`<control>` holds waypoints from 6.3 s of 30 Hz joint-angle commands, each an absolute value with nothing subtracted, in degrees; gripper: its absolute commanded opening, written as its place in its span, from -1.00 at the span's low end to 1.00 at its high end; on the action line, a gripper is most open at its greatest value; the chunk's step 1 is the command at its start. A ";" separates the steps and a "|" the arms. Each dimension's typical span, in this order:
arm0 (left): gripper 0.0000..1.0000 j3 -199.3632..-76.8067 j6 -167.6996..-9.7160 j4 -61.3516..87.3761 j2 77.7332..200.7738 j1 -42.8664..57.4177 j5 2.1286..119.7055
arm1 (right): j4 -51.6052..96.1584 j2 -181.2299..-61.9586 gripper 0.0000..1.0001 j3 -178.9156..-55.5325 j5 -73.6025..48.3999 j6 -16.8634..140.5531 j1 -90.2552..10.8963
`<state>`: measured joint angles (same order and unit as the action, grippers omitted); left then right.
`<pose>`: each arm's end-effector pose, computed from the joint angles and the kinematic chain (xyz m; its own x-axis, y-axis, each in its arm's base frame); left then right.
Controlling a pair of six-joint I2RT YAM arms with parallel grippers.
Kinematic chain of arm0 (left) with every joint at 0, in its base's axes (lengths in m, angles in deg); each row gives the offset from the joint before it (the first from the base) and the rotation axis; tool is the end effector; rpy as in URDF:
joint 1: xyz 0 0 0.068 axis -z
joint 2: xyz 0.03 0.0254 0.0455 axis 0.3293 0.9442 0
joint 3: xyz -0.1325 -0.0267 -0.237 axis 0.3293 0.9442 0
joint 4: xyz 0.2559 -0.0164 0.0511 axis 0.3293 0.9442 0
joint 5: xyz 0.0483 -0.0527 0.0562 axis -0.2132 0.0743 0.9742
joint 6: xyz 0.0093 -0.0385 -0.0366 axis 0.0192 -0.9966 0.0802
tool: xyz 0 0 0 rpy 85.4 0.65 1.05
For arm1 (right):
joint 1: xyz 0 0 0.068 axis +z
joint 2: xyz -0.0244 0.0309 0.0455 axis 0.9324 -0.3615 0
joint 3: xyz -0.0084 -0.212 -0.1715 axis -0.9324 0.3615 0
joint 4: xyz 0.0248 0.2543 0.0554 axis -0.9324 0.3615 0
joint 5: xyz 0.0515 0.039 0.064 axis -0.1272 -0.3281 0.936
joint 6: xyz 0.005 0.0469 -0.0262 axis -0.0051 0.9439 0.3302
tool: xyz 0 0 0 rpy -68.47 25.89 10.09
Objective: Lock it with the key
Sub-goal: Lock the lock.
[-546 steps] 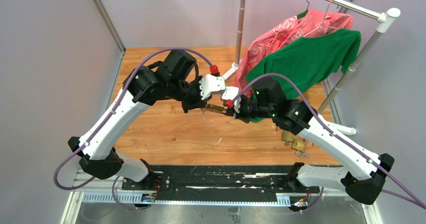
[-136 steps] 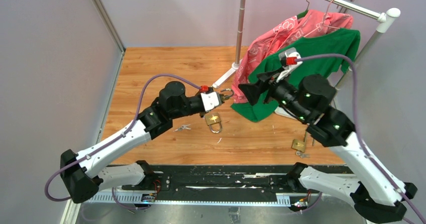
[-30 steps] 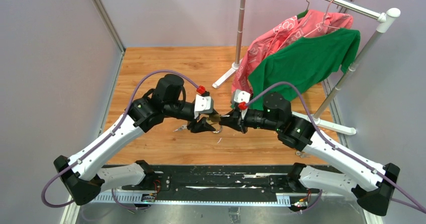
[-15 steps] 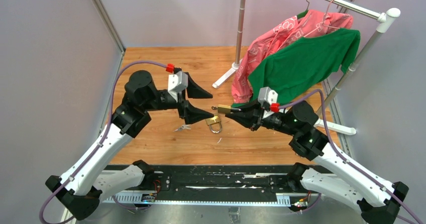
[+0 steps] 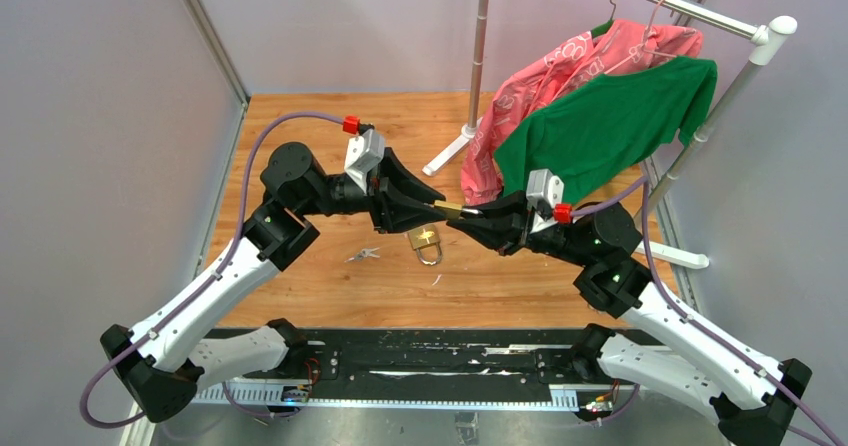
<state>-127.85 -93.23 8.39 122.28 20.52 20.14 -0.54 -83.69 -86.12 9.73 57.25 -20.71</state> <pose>0.1507 -0.1604 0.4306 -0.1436 -0.1171 -0.9827 0.9896 -0.0037 -0.1441 0.0983 0.1362 0.4019 0.2301 0.3067 -0.9236 -0.9602 0.2260 -0.1642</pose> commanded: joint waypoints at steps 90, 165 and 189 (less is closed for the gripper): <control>-1.00 -125.37 -95.07 2.20 122.84 21.65 22.00 | 19.51 -86.45 0.17 -98.84 4.71 58.29 -23.93; 0.11 -139.94 -49.53 43.37 126.65 28.03 32.66 | 48.61 -94.64 -1.00 -111.86 6.03 29.01 -20.24; -0.23 -141.94 -57.49 36.14 129.15 31.66 32.90 | 48.14 -93.59 -1.00 -110.59 5.82 28.62 -19.85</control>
<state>-140.07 -56.20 38.27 129.89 31.25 35.25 49.60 -94.07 -109.25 5.23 29.36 -20.54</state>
